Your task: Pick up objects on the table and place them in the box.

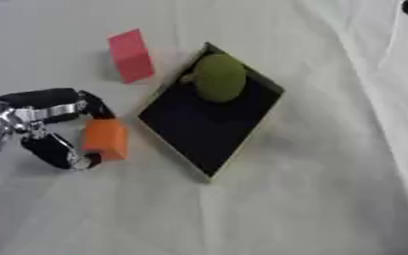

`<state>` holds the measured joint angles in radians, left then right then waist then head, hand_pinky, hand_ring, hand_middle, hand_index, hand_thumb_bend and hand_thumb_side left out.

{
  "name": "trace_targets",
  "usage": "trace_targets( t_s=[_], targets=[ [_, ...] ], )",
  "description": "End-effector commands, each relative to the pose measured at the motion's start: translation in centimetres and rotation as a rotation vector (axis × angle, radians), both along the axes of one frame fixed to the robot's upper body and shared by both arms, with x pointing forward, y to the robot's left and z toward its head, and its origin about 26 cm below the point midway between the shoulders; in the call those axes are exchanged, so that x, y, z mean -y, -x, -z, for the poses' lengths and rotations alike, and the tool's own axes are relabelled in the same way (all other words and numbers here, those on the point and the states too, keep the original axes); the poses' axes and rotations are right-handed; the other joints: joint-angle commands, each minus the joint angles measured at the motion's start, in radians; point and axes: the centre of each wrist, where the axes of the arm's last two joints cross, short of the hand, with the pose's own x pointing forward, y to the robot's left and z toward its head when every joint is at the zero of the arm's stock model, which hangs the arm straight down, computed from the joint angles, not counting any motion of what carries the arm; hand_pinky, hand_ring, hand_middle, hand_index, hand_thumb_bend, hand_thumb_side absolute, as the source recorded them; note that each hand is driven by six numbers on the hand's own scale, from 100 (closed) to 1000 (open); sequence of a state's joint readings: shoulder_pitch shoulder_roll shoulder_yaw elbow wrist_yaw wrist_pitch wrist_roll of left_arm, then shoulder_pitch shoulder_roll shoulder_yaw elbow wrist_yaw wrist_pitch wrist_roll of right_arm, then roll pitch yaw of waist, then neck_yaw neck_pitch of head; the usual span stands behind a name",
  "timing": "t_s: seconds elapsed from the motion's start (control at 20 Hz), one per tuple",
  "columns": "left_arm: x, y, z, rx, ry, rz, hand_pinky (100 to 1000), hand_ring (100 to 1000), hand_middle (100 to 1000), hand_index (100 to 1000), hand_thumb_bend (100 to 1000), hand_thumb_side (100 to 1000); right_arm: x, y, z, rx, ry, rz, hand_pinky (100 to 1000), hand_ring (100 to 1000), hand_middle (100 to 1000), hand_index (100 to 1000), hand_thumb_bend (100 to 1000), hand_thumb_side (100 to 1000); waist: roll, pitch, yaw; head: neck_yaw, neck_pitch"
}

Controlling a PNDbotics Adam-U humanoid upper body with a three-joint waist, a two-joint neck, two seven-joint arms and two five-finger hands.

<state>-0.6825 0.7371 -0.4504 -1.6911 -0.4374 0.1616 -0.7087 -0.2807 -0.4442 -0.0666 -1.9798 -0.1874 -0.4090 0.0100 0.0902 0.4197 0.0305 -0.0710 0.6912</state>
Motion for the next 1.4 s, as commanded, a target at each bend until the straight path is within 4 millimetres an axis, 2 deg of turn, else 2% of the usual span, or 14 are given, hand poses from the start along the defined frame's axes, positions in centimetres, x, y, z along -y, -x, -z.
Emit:
trace_targets(
  t_s=[0.05,0.3,0.55,0.65,0.7,0.9,1.2,1.4],
  targets=[
    [-0.3,0.5,-1.4,0.058,-0.01,-0.003,850,777,668,737,301,100,0.0,0.3,-0.7,0.024,0.012,-0.01,882,935,703,814,100,624,-0.011,-0.007,0.002,0.003,-0.014],
    [0.6,2.3,-3.7,0.161,-0.001,0.051,830,763,666,737,247,100,0.1,0.4,-0.7,0.022,0.016,-0.006,882,935,703,814,100,623,-0.012,-0.011,0.008,-0.002,-0.013],
    [3.5,4.6,-7.5,0.211,0.038,0.193,830,761,669,740,201,100,0.2,0.4,-0.7,0.022,0.019,-0.008,882,933,703,813,100,622,-0.01,-0.022,0.016,-0.007,-0.008],
    [4.8,4.8,-8.3,0.199,0.048,0.236,829,759,668,740,154,130,0.2,0.4,-0.8,0.025,0.019,-0.011,881,932,702,813,100,629,-0.009,-0.026,0.015,-0.006,-0.005],
    [5.4,4.7,-8.7,0.191,0.056,0.253,828,758,667,740,179,100,0.2,0.4,-0.8,0.027,0.018,-0.013,881,932,703,813,100,623,-0.009,-0.028,0.013,-0.006,-0.004],
    [7.8,3.4,-9.0,0.145,0.077,0.287,828,757,666,739,170,100,0.1,0.3,-1.0,0.032,0.016,-0.025,881,931,703,813,100,623,-0.006,-0.031,0.004,-0.008,-0.005],
    [10.6,1.1,-8.1,0.113,0.059,0.307,831,760,667,742,209,130,-0.1,0.2,-1.1,0.025,0.014,-0.035,882,933,702,813,100,626,0.004,-0.029,-0.004,-0.011,-0.006],
    [12.3,0.5,-7.4,0.129,0.026,0.345,835,766,671,746,236,122,-0.2,0.2,-1.2,0.024,0.012,-0.044,882,932,702,813,100,627,0.006,-0.031,-0.008,-0.013,-0.008]
  ],
)
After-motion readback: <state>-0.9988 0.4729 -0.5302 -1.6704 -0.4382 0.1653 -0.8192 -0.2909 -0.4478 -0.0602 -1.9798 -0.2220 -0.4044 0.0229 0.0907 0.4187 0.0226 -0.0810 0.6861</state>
